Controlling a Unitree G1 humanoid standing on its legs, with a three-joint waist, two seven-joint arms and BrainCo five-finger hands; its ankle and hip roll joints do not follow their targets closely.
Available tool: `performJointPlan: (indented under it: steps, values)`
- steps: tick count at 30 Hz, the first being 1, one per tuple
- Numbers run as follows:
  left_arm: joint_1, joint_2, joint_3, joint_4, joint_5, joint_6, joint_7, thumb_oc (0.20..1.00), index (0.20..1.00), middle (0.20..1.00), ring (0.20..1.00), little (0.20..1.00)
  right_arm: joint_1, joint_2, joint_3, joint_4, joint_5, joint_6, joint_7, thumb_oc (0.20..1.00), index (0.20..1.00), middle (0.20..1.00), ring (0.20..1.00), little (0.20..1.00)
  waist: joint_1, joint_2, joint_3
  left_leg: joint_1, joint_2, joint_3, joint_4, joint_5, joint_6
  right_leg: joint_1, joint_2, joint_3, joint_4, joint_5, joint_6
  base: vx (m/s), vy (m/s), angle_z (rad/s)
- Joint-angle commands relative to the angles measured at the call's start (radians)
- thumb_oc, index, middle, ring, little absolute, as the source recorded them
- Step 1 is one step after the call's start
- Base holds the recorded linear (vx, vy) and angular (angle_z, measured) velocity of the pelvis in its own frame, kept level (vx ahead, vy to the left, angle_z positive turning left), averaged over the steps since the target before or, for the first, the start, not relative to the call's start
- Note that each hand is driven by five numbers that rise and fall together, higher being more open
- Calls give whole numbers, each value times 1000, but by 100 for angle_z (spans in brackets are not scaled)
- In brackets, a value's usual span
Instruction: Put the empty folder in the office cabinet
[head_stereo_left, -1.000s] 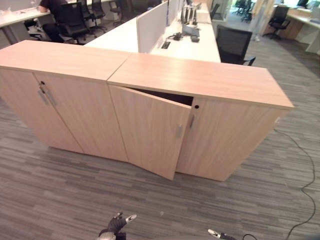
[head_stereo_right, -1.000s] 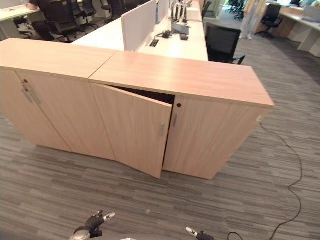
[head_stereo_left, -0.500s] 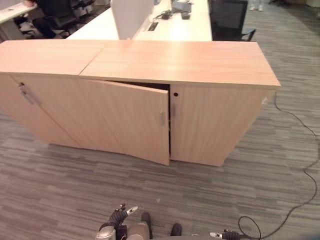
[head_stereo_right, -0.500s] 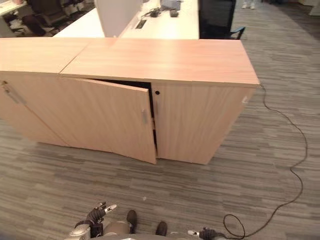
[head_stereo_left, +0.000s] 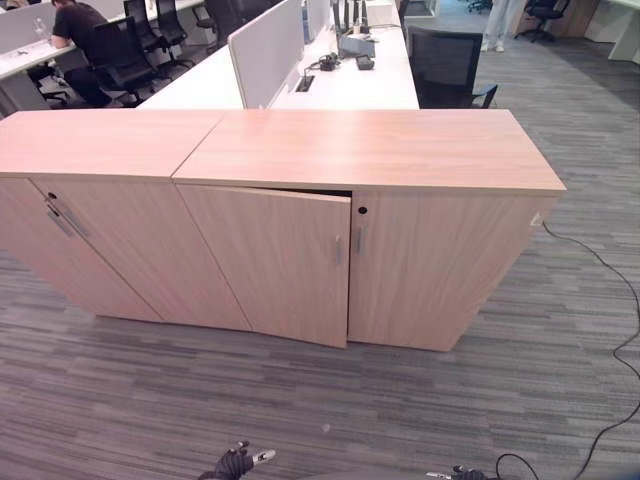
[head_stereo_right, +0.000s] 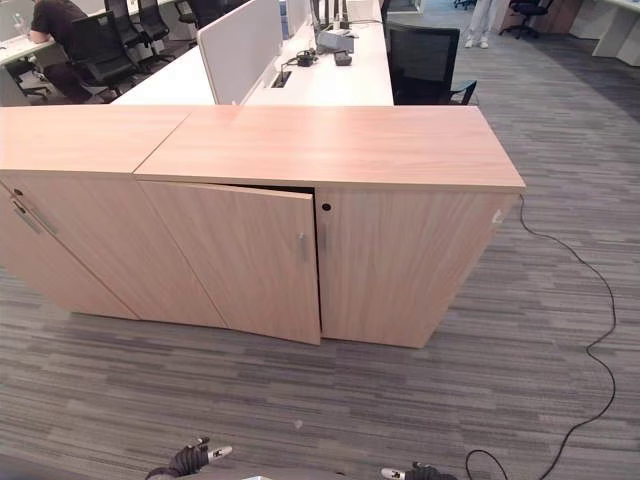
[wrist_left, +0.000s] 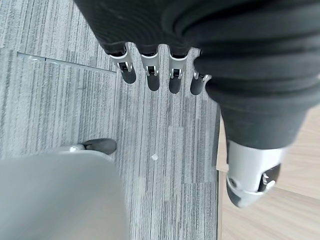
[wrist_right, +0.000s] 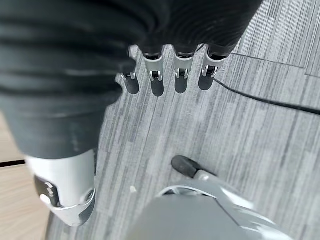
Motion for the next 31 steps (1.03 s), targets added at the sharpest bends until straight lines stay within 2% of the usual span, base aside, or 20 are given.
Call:
performJointPlan:
  steps: [1, 15, 31]
  values:
    - [-67, -8, -44, 36, 72, -17, -17, 1000, 1000, 1000, 1000, 1000, -13, 4, 14, 28, -30, -1, 14, 1000, 1000, 1000, 1000, 1000, -10, -29, -19, -25, -21, -9, 4, -54, -6, 42, -116, 37, 1, -62, 154, 18, 53, -8]
    - [-62, -20, -53, 79, 112, -5, -17, 1000, 1000, 1000, 1000, 1000, 19, 29, 16, 18, -31, 2, 9, 1000, 1000, 1000, 1000, 1000, -26, -38, -25, -20, -20, 15, 4, -64, 3, 32, -118, 73, 1, -50, 158, 6, 12, -8]
    - [-52, -21, -52, 84, 105, 1, -26, 1000, 1000, 1000, 1000, 1000, 25, 34, 43, 6, -54, 3, 6, 1000, 1000, 1000, 1000, 1000, -26, -38, -20, -24, -13, 11, 4, -61, -2, 27, -111, 71, 1, -54, 156, -1, -6, -2]
